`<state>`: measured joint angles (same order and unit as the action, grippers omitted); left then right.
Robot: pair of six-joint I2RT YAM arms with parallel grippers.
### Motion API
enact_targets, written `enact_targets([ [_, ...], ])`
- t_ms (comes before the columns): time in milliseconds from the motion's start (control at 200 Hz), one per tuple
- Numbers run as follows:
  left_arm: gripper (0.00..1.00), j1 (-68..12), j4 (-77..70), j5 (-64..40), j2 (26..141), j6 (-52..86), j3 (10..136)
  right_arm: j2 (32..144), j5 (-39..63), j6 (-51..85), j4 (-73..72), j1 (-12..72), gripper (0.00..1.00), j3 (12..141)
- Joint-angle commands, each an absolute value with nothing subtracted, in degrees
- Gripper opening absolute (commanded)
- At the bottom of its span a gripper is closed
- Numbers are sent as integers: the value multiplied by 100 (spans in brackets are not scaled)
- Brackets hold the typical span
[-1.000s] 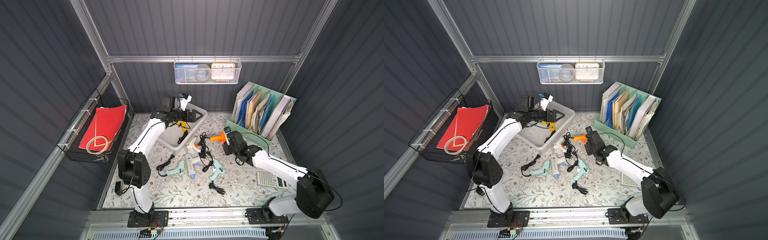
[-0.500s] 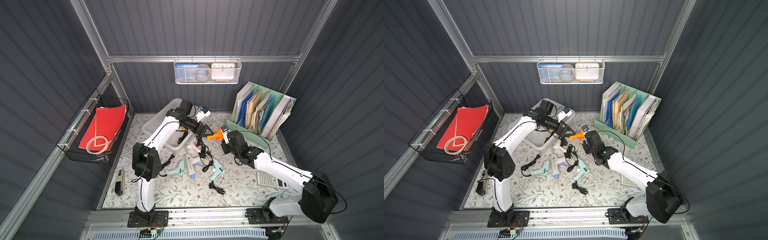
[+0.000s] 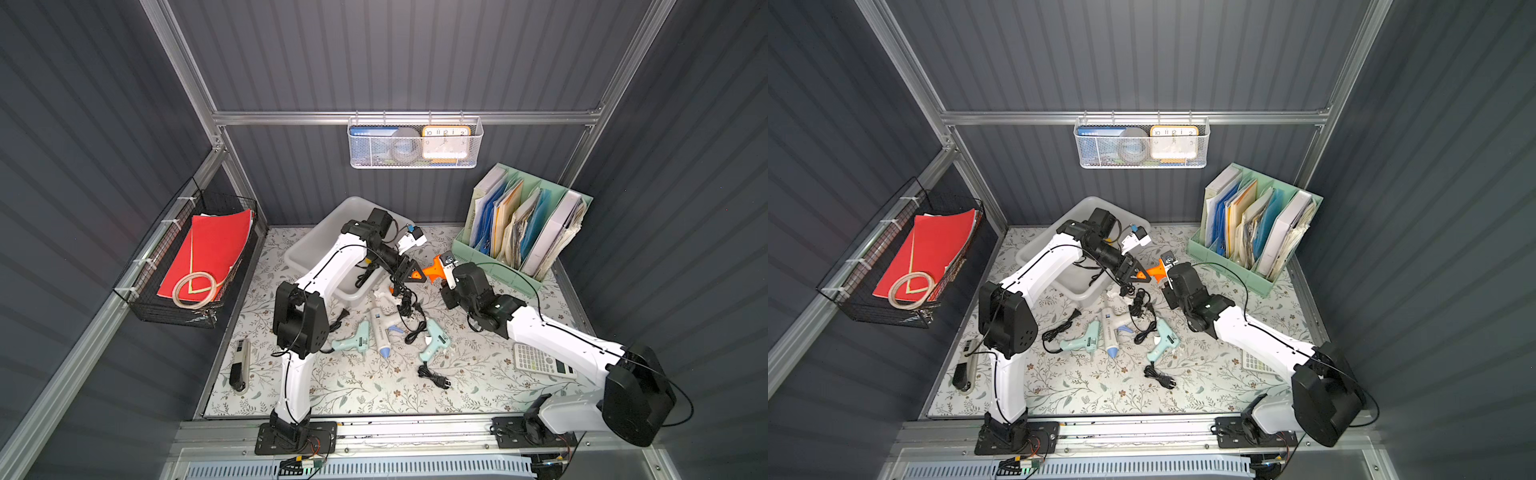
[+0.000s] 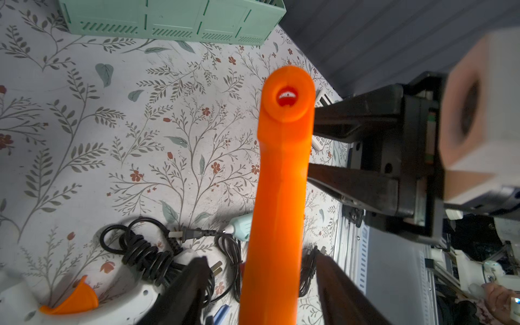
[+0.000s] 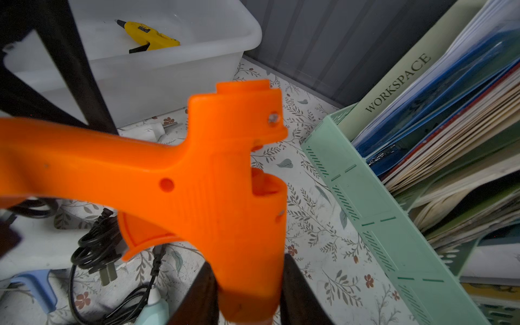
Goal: Put the hot melt glue gun into the storage box
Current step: Pick up the hot melt adhesive gun from the center of the board, then place the hot melt adhesive gun in the storage box.
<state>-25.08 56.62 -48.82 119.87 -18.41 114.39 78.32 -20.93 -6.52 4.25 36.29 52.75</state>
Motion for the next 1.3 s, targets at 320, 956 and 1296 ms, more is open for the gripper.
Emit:
enact_targets([
  [320, 0, -2505, 5671, -4827, 11987, -1702, 11648, 7630, -2327, -633, 202, 3785, 0, 5212],
  [956, 0, -1627, 2824, -3877, 10186, 1052, 10089, 6441, -2636, -163, -226, 3851, 99, 4808],
  [1296, 0, -441, 2289, -2172, 9628, 2319, 9299, 6343, -2640, 583, 125, 3850, 99, 4937],
])
